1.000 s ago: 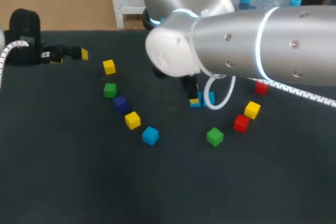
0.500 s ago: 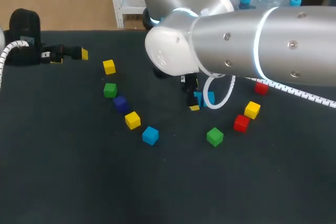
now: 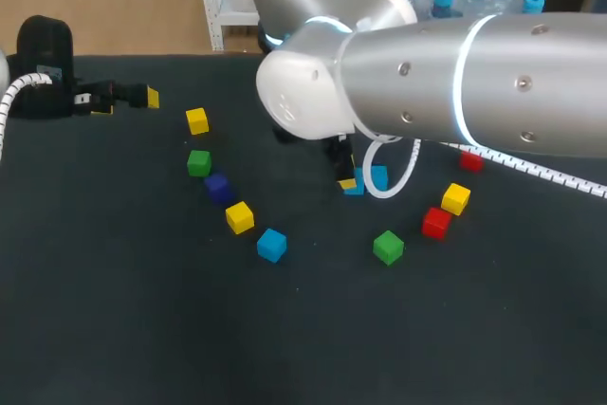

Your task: Place the blue cubes, place green cubes on the blue cubes, place the yellow cubes on the green cubes, then place the red cubes on the yellow cubes, and place purple cube on the red cubes.

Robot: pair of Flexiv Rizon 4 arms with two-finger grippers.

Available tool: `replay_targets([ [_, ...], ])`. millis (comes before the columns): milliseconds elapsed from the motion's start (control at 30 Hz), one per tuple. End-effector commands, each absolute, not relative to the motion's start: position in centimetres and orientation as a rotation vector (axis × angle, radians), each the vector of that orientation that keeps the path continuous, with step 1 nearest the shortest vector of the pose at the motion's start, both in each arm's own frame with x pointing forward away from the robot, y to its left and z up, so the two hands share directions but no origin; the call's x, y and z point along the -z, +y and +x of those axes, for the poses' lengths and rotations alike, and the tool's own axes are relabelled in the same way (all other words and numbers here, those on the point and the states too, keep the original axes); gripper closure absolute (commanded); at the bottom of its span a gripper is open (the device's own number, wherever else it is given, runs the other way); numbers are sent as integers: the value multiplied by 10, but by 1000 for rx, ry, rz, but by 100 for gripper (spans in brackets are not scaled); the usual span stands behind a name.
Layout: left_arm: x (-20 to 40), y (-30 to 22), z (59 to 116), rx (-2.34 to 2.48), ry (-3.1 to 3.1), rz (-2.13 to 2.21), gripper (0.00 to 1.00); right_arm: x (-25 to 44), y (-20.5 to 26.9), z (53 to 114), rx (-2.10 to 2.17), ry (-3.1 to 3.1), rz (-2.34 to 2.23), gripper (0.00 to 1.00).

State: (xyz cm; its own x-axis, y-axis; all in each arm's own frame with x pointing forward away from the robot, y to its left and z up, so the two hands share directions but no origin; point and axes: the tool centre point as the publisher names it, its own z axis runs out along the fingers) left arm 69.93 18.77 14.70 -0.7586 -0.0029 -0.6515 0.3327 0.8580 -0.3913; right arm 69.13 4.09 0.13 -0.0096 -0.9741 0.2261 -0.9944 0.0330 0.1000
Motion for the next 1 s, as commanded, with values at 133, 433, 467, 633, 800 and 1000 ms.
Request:
replay_targets([
  [133, -149, 186, 699, 643, 2367, 234, 0, -1, 41, 691, -114, -2073, 2033, 71],
  [433, -149, 186, 699, 643, 2367, 234, 0, -2, 40, 690, -126, -2074, 2038, 65],
  [467, -149, 186, 699, 643, 2367, 234, 0, -2, 41, 690, -127, -2073, 2039, 67],
  [633, -149, 186, 699, 643, 2367, 234, 0, -1, 41, 692, -134, -2070, 2042, 67],
  [800, -149, 186, 699, 643, 2367, 234, 0, 0, 42, 692, -141, -2063, 2043, 73],
  [1000, -149, 186, 699, 643, 2367, 234, 0, -1, 42, 695, -148, -2063, 2042, 75],
])
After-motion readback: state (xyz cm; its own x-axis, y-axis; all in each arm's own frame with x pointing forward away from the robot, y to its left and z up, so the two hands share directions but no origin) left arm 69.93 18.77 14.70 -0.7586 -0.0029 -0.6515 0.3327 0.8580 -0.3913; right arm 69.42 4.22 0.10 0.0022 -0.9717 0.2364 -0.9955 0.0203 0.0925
